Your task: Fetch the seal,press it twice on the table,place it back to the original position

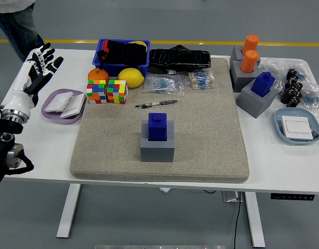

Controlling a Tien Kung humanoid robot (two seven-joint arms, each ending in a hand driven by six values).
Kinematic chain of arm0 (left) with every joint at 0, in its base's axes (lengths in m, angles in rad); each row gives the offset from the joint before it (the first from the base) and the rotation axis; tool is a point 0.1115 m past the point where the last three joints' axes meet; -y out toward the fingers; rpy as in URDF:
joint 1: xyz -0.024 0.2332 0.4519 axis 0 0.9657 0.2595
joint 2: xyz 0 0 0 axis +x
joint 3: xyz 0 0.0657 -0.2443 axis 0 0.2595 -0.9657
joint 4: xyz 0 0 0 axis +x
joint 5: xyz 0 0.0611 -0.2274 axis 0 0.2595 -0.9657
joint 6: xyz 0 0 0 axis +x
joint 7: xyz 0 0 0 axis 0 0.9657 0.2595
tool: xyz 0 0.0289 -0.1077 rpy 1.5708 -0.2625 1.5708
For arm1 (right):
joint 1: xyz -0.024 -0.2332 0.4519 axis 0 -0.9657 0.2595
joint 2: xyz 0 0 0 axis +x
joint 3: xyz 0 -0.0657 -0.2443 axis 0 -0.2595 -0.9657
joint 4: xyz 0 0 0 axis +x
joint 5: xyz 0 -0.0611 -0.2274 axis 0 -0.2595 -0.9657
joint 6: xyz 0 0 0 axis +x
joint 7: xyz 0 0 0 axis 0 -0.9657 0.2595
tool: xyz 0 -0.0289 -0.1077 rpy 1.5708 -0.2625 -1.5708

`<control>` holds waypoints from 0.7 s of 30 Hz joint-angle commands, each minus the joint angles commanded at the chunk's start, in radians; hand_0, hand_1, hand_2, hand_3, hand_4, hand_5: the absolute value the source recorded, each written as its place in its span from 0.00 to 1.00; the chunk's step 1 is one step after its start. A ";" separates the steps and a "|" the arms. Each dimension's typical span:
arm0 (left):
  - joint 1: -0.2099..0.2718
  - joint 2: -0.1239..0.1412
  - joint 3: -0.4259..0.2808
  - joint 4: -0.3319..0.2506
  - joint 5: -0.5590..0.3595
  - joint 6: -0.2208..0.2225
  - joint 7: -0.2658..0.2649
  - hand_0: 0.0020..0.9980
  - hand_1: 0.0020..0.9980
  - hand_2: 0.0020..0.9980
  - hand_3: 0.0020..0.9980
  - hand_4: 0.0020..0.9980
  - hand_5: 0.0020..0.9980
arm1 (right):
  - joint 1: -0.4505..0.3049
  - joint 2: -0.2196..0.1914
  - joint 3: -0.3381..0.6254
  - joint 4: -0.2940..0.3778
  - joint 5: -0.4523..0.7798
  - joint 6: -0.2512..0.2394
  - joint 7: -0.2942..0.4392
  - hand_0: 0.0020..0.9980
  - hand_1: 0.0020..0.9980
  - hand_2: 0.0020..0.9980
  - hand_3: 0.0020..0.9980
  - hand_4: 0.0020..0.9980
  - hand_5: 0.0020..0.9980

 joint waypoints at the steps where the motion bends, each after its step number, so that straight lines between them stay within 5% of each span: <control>1: 0.011 -0.001 -0.014 -0.002 0.001 0.002 -0.002 0.93 0.97 0.94 0.97 1.00 0.64 | 0.001 0.001 -0.001 0.000 0.000 0.000 -0.001 0.78 0.68 0.66 0.62 0.79 0.45; 7: 0.078 -0.006 -0.084 -0.020 0.024 0.011 -0.008 0.93 0.97 0.94 0.97 1.00 0.64 | 0.006 0.002 -0.007 -0.002 -0.005 -0.002 -0.003 0.78 0.68 0.66 0.62 0.79 0.45; 21: 0.149 -0.037 -0.219 -0.048 0.074 0.005 0.008 0.92 0.96 0.92 0.96 1.00 0.63 | 0.009 0.012 0.009 -0.005 -0.030 -0.007 -0.009 0.78 0.68 0.66 0.62 0.79 0.45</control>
